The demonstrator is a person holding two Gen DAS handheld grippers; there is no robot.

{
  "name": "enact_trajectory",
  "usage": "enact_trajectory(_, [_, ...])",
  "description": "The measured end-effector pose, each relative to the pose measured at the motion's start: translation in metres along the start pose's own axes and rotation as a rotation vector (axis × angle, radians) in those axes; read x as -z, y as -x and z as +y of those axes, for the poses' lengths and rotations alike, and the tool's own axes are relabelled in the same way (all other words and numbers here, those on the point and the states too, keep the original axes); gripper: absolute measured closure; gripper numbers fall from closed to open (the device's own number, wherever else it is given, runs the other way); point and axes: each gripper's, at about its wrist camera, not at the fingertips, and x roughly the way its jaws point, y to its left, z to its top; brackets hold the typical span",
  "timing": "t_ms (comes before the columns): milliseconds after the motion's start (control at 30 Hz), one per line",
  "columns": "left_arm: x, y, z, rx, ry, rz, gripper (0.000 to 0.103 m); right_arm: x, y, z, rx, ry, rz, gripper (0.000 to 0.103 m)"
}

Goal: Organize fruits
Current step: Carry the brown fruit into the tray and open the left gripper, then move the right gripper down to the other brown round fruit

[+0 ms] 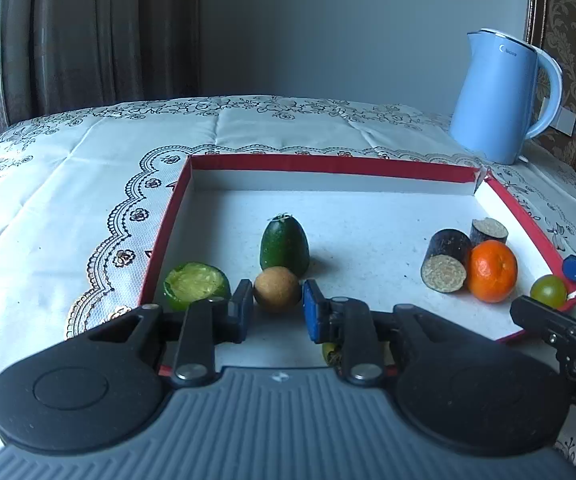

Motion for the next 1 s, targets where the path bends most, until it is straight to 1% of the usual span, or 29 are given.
enact_trajectory(33, [0.000,0.002,0.000,-0.001,0.004,-0.006,0.064,0.000,0.000,-0.001,0.001,-0.002,0.001,0.017])
enact_trajectory(67, [0.000,0.003,0.000,0.000,0.011,-0.011,0.054,0.000,0.000,0.000,0.002,-0.004,0.003,0.017])
enact_trajectory(100, [0.001,0.004,0.001,0.012,0.021,-0.011,0.049,0.000,-0.001,-0.001,0.000,-0.007,0.004,0.017])
enact_trajectory(367, [0.006,0.026,0.012,0.057,0.089,-0.013,0.050,0.000,-0.001,-0.001,0.000,-0.009,0.005,0.017])
enact_trajectory(433, [0.009,0.037,0.011,0.084,0.090,-0.028,0.045,0.000,-0.001,-0.001,0.000,-0.011,0.006,0.017])
enact_trajectory(467, [0.011,0.043,0.008,0.088,0.077,-0.039,0.034,0.000,-0.001,-0.001,0.000,-0.011,0.006,0.017])
enact_trajectory(500, [0.013,0.050,0.005,0.088,0.058,-0.054,0.020,0.000,-0.001,-0.001,0.001,-0.010,0.005,0.017])
enact_trajectory(533, [0.016,0.056,0.000,0.081,0.037,-0.072,0.013,0.000,-0.001,-0.001,0.002,-0.010,0.005,0.017])
enact_trajectory(567, [0.019,0.063,-0.005,0.048,0.014,-0.104,0.006,0.000,0.000,-0.001,0.003,-0.011,0.004,0.016])
enact_trajectory(633, [0.028,0.077,-0.016,-0.019,-0.058,-0.161,0.006,0.000,0.000,-0.001,0.005,-0.013,0.003,0.016])
enact_trajectory(667, [0.032,0.083,-0.020,-0.039,-0.091,-0.180,0.006,0.000,0.000,-0.001,0.007,-0.013,0.002,0.016])
enact_trajectory(733, [0.040,0.092,-0.023,-0.080,-0.116,-0.200,0.006,0.000,0.001,-0.001,0.008,-0.013,-0.001,0.016])
enact_trajectory(833, [0.052,0.101,-0.017,-0.091,-0.093,-0.202,0.002,0.000,0.002,-0.002,0.011,-0.019,-0.010,0.016])
enact_trajectory(933, [0.060,0.099,-0.009,-0.099,-0.045,-0.159,0.002,0.000,0.004,-0.002,0.015,-0.024,-0.019,0.016])
enact_trajectory(1000, [0.063,0.095,-0.003,-0.125,-0.019,-0.139,0.002,0.000,0.006,-0.003,0.014,-0.028,-0.030,0.016])
